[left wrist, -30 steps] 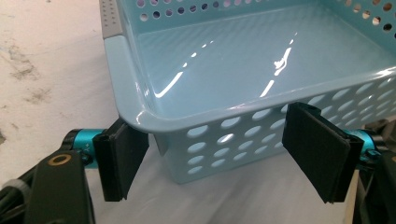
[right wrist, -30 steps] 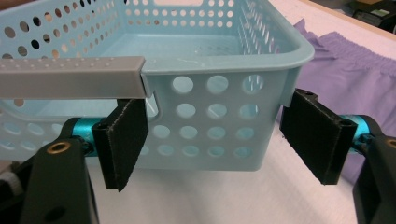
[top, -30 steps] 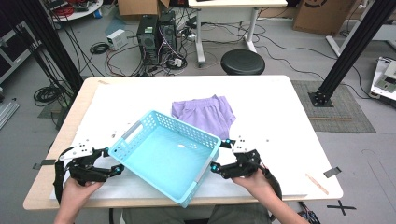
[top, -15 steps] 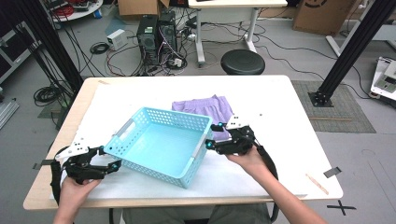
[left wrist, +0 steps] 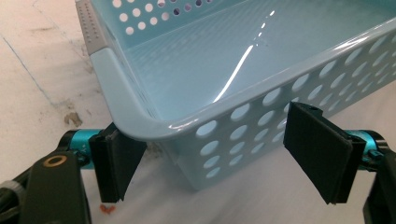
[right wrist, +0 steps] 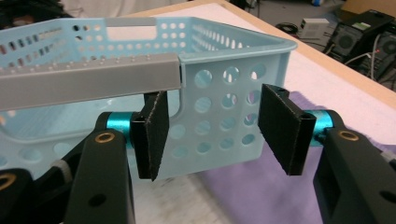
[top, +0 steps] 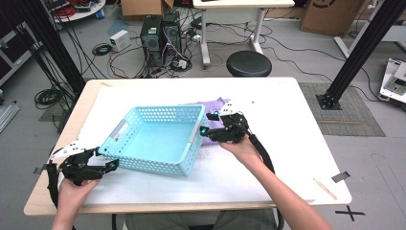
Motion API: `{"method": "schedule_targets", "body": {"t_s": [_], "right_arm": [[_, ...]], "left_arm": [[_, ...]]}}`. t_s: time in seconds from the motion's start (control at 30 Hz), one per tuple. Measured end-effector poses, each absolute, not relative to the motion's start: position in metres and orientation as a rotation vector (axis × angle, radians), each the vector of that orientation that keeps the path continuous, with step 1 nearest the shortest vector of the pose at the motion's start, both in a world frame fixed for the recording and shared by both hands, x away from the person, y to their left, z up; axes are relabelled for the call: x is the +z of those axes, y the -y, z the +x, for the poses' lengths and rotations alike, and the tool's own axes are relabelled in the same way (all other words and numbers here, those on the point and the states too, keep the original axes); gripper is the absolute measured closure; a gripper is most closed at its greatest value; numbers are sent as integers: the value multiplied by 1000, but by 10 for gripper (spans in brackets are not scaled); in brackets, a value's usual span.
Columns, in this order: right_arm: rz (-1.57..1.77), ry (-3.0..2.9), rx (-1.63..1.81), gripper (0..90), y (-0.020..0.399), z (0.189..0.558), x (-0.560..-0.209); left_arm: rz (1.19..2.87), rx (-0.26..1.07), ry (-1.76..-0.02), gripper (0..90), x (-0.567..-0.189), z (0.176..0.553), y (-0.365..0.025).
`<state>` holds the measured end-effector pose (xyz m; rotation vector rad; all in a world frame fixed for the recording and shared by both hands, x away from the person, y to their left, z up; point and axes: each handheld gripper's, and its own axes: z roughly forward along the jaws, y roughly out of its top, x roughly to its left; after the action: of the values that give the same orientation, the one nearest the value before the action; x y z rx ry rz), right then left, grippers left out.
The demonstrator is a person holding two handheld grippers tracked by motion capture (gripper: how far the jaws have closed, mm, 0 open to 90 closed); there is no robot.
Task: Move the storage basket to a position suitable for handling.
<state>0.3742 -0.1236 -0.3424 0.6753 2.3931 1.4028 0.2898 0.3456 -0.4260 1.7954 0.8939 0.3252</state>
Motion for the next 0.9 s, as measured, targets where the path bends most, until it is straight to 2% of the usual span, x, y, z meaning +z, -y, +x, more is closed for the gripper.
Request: {"method": "schedule_targets", "body": {"t_s": [0.17,0.3,0.37,0.43,0.47,0.57,0.73,0.9], "right_arm": [[740,-2379,1360,504,132,393,-343],[815,-2369,1289,540,150,408,-357],[870,-2365,1259,529,158,415,-369],[927,-2368,1197,483,162,421,-380],[973,-2386,1164,459,164,426,-389],[1043,-2404,1108,397,170,429,-405],[1080,-2373,1079,366,186,419,-413],[1025,-2314,1173,344,203,388,-409]], "left_arm": [[1828,322,-896,216,-426,306,-326],[1867,327,-900,221,-427,322,-304],[1857,347,-885,251,-426,325,-298],[1846,371,-867,310,-426,325,-294],[1846,383,-863,312,-426,324,-292],[1854,409,-843,304,-427,322,-286],[1862,393,-862,254,-429,322,-285],[1888,401,-842,254,-432,321,-287]]}}
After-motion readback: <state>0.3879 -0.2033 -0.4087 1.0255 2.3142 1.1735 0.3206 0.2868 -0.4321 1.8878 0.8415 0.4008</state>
